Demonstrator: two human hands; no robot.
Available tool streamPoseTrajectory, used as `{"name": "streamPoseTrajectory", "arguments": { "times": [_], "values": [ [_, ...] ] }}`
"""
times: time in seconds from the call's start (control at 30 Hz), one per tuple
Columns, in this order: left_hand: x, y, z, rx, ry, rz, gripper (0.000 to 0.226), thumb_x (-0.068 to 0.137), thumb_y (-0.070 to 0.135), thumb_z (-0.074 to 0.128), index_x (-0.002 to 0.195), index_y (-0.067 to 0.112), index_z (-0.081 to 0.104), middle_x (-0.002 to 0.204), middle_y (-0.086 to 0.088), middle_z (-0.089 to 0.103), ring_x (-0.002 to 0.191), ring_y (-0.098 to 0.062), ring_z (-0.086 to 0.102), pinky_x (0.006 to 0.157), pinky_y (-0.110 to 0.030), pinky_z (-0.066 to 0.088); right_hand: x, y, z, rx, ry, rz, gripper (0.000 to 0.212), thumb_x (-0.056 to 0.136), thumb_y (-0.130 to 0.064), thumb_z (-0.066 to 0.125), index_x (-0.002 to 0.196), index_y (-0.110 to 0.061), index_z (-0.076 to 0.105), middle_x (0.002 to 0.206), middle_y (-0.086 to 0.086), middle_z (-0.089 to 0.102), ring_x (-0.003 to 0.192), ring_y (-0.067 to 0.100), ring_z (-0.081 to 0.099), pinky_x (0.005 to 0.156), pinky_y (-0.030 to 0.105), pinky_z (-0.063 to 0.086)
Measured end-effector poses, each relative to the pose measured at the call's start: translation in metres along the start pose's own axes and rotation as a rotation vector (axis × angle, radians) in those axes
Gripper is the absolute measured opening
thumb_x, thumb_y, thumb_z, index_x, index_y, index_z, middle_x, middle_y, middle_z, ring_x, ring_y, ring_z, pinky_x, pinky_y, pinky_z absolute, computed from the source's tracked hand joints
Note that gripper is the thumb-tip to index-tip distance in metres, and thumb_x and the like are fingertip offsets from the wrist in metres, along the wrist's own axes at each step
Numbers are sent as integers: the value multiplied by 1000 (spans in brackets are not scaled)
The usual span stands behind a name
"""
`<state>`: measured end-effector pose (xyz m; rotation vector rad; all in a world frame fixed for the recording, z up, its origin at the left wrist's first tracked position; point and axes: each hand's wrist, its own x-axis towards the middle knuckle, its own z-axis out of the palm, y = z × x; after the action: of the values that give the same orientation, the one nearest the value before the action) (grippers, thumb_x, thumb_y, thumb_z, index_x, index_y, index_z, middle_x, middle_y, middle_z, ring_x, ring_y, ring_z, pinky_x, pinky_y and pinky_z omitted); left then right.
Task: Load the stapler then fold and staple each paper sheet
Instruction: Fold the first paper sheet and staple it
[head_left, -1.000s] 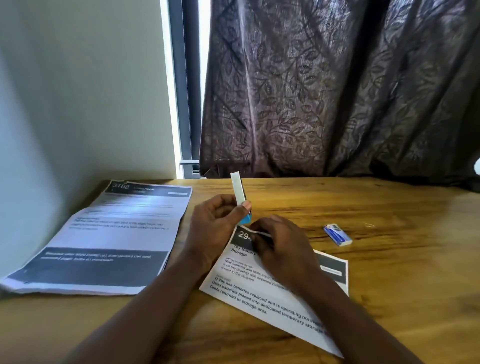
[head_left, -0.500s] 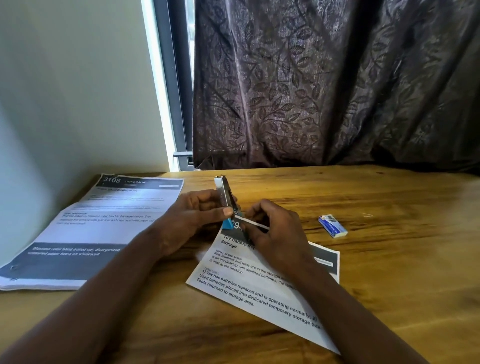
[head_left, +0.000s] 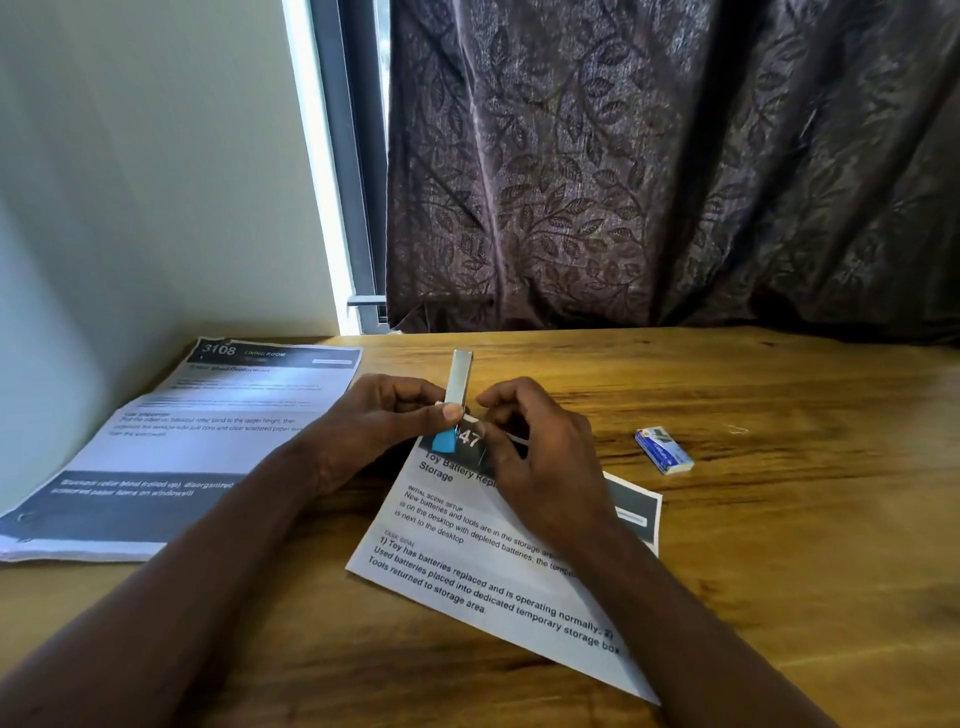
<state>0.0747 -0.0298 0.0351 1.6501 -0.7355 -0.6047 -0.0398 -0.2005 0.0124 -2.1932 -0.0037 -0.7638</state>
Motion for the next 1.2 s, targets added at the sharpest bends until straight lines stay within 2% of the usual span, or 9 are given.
{"name": "streamPoseTrajectory", "arguments": {
  "times": [0.1, 0.27, 0.47, 0.67, 0.93, 1.1, 1.2],
  "values": [
    [0, 0, 2, 3, 17, 12, 33, 88, 32, 66, 95, 0, 70, 99, -25, 75, 92, -38, 74, 77, -40, 61, 0, 1, 0, 2, -36, 12, 29, 95, -17, 66, 113, -33, 51, 90, -9, 69, 93, 8, 68, 80, 39, 61],
    [1, -1, 1, -4, 29, 12, 49, 88, 35, 66, 100, -12, 63, 96, -24, 75, 85, -33, 74, 73, -36, 59, -1, 5, 5, -94, -72, 15, 34, 96, -27, 62, 122, -38, 44, 90, -10, 65, 93, 14, 67, 76, 46, 59],
    [1, 1, 2, -55, 37, -19, 28, 86, 36, 67, 86, 9, 71, 91, -17, 76, 81, -28, 75, 69, -33, 58, 0, 3, 2, 19, -139, -30, 39, 99, -10, 60, 123, -35, 43, 83, -3, 61, 83, 18, 67, 68, 50, 60],
    [1, 2, 0, -80, 40, -43, 32, 85, 37, 67, 89, 5, 68, 92, -17, 75, 83, -27, 75, 69, -34, 58, 0, 4, 1, 19, -176, -64, 43, 97, -6, 61, 122, -36, 44, 85, -2, 61, 89, 18, 66, 71, 48, 60],
    [4, 0, -2, 5, 25, -47, 39, 81, 45, 66, 93, 8, 70, 103, -20, 76, 99, -35, 74, 83, -43, 58, 1, 9, 1, -30, -151, -97, 44, 96, -8, 62, 124, -36, 45, 83, -4, 61, 86, 15, 64, 75, 46, 58],
    [3, -1, -2, 43, 0, -13, 37, 87, 40, 61, 96, 5, 67, 98, -15, 77, 93, -27, 76, 74, -34, 59, 0, 10, 1, -51, -152, -105, 45, 96, -8, 62, 126, -37, 45, 84, -6, 61, 89, 14, 61, 78, 46, 56],
    [5, -5, 2, 126, 40, 22, 41, 88, 44, 59, 98, 4, 65, 92, -11, 76, 93, -27, 75, 76, -39, 58, 1, 11, 0, -59, -146, -112, 44, 96, -10, 62, 125, -37, 45, 84, -8, 60, 89, 14, 61, 79, 46, 56]
  ]
}}
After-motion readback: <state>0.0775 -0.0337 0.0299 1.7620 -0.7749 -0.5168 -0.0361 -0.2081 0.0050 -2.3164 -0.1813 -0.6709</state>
